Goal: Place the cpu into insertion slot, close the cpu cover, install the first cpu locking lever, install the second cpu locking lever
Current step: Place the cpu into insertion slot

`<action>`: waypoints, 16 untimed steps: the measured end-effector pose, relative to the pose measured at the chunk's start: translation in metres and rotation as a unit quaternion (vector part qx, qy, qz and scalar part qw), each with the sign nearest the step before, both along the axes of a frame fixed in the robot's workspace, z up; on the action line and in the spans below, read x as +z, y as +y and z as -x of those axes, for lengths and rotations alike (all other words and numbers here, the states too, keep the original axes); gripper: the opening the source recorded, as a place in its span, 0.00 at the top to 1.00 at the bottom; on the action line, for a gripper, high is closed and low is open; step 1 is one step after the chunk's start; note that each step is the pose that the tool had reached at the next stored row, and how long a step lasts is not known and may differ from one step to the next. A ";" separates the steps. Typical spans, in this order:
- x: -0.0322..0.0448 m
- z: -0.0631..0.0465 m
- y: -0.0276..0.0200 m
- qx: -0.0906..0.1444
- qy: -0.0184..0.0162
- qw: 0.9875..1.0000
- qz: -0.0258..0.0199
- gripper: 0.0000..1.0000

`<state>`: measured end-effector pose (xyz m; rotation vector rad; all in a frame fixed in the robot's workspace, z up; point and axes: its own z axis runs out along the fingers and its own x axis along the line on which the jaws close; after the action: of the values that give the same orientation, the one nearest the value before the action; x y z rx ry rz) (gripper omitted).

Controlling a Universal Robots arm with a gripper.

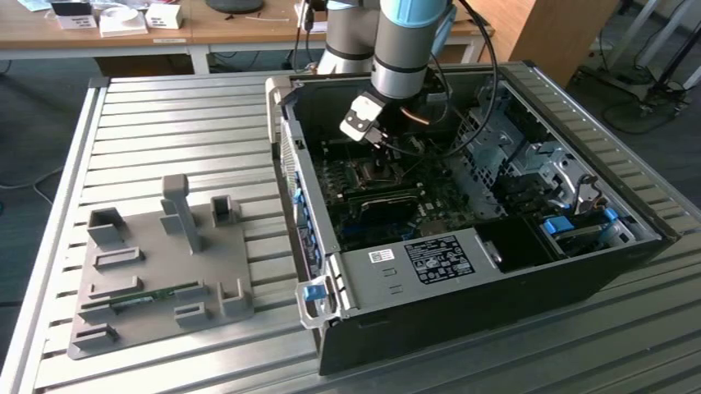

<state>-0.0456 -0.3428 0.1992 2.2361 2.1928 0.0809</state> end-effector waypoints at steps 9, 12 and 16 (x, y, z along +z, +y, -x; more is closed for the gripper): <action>0.0027 0.000 0.0000 0.000 0.000 1.000 0.000 0.89; 0.0061 0.000 0.0000 0.000 0.000 1.000 0.000 0.89; 0.0119 0.000 0.0000 0.000 0.000 1.000 0.000 0.89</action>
<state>-0.0455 -0.3427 0.2111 2.2361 2.1928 0.0811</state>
